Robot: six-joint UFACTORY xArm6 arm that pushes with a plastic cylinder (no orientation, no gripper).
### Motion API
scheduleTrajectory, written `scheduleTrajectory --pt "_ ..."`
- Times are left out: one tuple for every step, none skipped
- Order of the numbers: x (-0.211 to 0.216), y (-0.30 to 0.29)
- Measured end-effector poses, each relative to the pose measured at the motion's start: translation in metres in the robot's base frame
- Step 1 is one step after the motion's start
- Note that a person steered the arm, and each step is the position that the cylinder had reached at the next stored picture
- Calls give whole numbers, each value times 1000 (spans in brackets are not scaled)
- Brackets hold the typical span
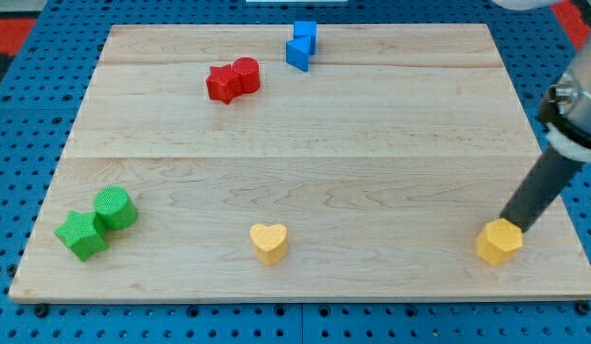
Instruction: Move the yellow hexagon into the yellow heart
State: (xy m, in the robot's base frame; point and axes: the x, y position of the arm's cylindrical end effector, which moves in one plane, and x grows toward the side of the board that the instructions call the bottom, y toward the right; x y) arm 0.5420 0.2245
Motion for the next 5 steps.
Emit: scheduleTrajectory --pt "11 -4" --pt "27 16" --pt "36 10" --pt "41 -37" --pt "37 -70"
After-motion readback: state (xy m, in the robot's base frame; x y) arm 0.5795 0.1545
